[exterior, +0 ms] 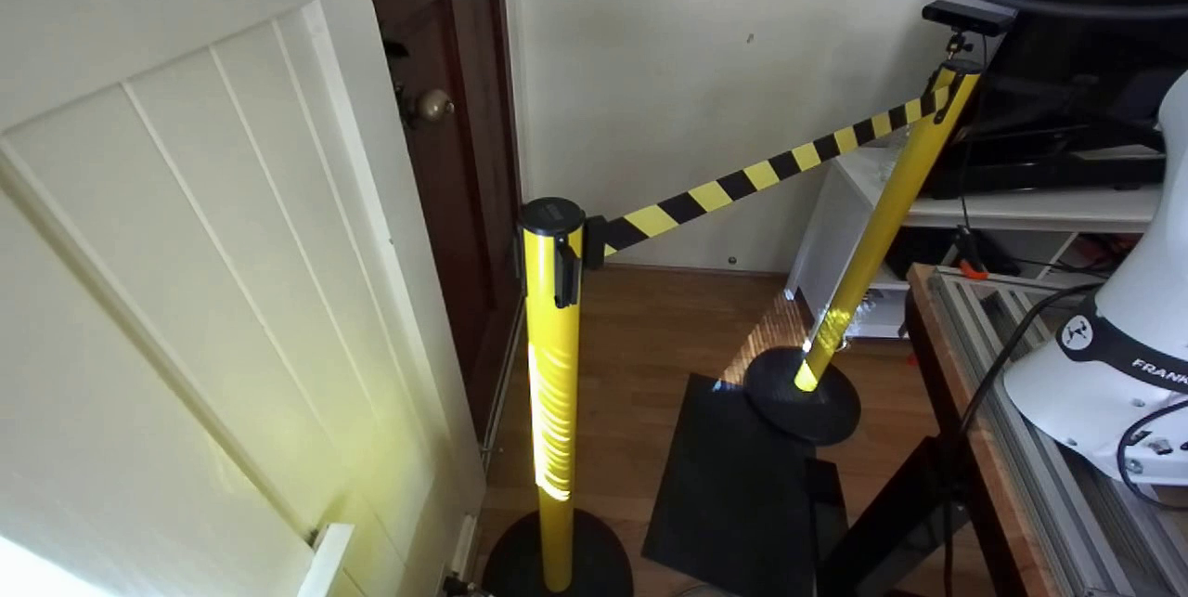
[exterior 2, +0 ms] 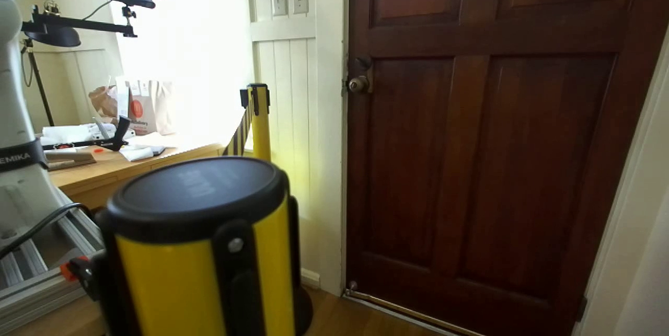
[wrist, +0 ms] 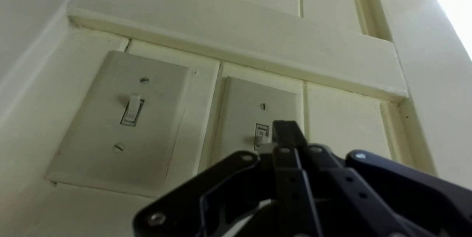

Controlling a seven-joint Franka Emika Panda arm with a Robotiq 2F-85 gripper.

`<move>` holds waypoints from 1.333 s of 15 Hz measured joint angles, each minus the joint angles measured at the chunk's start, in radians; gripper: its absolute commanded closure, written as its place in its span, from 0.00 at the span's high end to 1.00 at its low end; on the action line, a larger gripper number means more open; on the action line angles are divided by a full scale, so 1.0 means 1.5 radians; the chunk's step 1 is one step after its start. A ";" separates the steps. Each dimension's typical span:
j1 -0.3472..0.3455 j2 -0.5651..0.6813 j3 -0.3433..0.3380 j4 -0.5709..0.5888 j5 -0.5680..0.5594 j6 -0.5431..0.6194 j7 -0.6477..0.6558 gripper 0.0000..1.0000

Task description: Push the wall switch on the left down

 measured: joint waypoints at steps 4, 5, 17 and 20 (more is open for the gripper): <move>0.001 0.008 -0.006 0.001 -0.001 0.011 0.004 0.00; 0.001 0.009 -0.008 0.001 -0.001 0.015 0.006 0.00; 0.012 0.027 -0.027 0.007 -0.005 0.050 0.027 0.00; 0.012 0.028 -0.027 0.007 -0.005 0.047 0.029 0.00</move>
